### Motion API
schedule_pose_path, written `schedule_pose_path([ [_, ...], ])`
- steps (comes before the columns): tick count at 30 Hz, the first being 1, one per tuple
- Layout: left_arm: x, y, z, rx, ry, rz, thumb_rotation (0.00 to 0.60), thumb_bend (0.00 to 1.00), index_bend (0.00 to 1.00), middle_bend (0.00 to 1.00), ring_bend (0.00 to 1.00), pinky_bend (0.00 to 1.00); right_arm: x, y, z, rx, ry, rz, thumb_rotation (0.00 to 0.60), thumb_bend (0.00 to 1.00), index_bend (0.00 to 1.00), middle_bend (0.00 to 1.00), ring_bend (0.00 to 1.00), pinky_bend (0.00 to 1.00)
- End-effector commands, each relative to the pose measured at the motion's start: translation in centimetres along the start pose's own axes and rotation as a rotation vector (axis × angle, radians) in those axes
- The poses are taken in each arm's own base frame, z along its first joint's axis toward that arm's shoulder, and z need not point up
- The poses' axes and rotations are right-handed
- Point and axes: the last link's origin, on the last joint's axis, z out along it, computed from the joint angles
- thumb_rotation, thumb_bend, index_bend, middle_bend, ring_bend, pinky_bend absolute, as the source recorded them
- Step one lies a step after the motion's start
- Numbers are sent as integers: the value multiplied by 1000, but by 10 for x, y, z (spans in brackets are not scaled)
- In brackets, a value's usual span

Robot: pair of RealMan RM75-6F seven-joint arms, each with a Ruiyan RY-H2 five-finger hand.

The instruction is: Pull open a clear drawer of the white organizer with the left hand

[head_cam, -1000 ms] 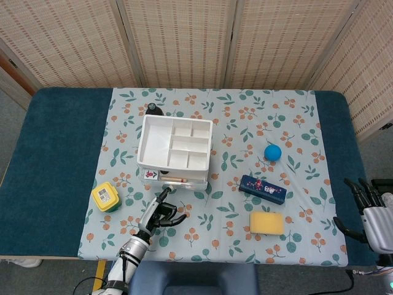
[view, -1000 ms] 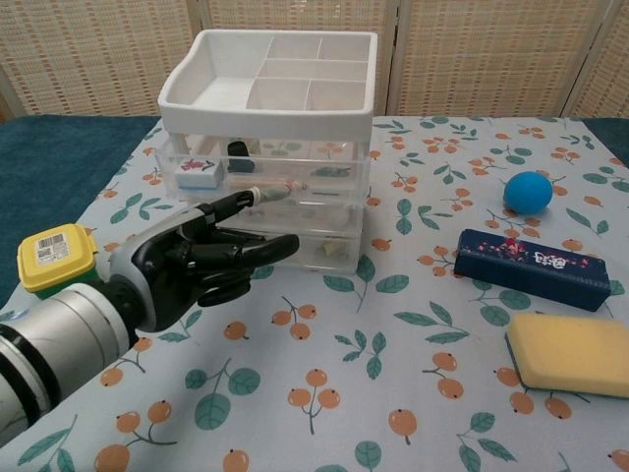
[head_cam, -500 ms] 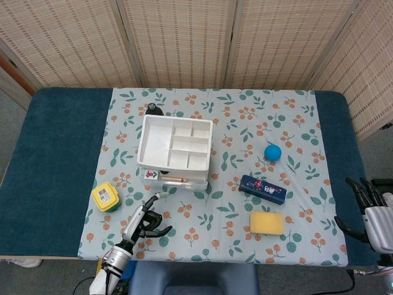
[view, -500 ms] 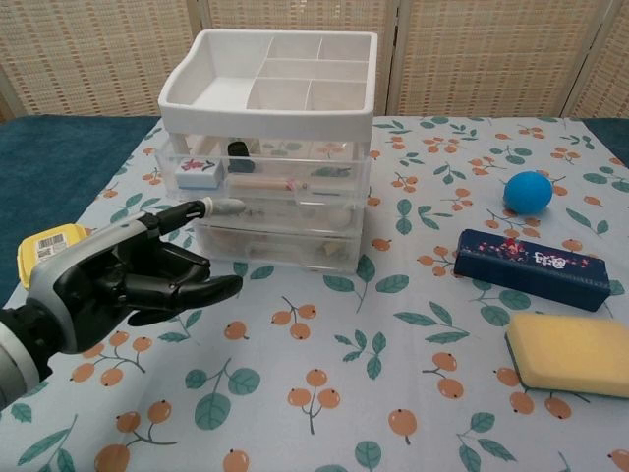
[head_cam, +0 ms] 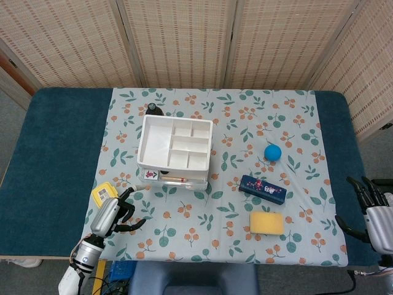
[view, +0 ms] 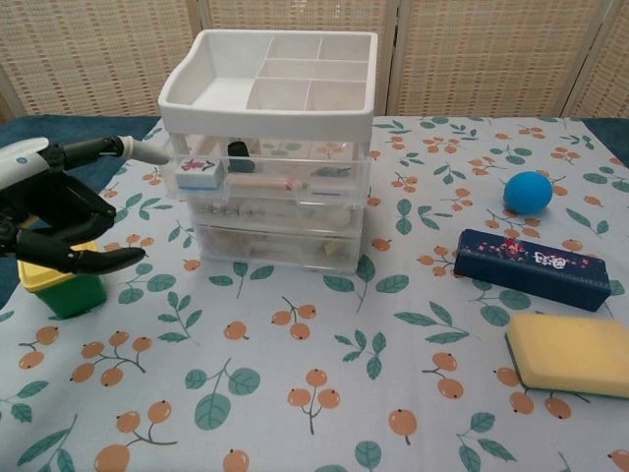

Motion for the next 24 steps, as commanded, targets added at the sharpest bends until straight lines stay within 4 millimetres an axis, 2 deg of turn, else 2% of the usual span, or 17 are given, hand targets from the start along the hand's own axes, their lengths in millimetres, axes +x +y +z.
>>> schedule_pose_path([
  [1, 8, 2, 6, -17, 0, 53, 600, 209, 203, 915, 1000, 1000, 0, 0, 0, 0, 0, 0, 600, 289, 0, 132, 14, 73],
  [14, 10, 0, 32, -13, -38, 173, 600, 209, 193, 915, 1000, 1000, 1, 1, -3, -13, 3, -3, 600, 289, 0, 132, 14, 73],
  [24, 10, -5, 40, -2, -33, 234, 600, 209, 191, 913, 1000, 1000, 1, 4, -6, -23, 2, -1, 600, 289, 0, 132, 14, 73],
])
